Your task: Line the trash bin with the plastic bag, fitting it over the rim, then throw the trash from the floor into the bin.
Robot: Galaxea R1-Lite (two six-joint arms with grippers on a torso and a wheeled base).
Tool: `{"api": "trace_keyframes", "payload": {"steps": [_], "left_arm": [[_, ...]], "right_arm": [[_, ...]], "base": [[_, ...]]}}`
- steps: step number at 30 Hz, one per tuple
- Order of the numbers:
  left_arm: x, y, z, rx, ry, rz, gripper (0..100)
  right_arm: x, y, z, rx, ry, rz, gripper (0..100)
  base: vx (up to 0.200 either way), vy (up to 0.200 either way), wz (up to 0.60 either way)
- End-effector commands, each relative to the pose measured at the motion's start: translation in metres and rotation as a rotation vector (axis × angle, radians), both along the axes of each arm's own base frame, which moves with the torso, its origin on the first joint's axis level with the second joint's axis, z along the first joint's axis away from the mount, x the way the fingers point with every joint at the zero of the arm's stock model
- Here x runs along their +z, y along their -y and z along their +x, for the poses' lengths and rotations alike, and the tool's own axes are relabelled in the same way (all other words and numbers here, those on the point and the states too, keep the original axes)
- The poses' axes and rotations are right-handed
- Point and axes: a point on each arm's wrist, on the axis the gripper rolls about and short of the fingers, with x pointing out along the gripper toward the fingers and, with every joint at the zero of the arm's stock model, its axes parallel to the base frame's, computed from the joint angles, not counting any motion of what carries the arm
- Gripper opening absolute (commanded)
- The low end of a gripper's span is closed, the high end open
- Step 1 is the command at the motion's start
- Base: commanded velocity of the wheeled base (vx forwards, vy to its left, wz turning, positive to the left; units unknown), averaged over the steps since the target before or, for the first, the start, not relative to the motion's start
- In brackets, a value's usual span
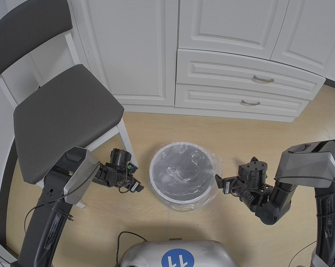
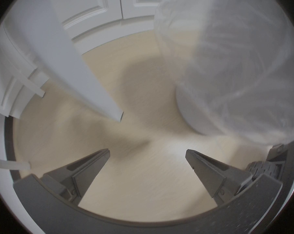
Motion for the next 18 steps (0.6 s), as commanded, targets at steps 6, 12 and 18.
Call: {"api": "trace_keyframes", "payload": {"steps": [6,12,18], "left_arm": [[0.050,0.007,-0.037,0.143,0.168,0.187,100],[0.078,0.022,-0.069,0.136,0.190,0.247,100],[0.110,0.033,-0.107,0.156,0.218,0.320,100]], "right_arm": [[0.039,0.003,-0.028,0.033,0.045,-0.020,100],[0.058,0.013,-0.048,0.055,0.066,-0.125,100],[0.076,0.032,-0.073,0.076,0.117,-0.261,100]], "base": [[0.000,0.000,0.00],[0.000,0.000,0.00],[0.000,0.000,0.00]]}}
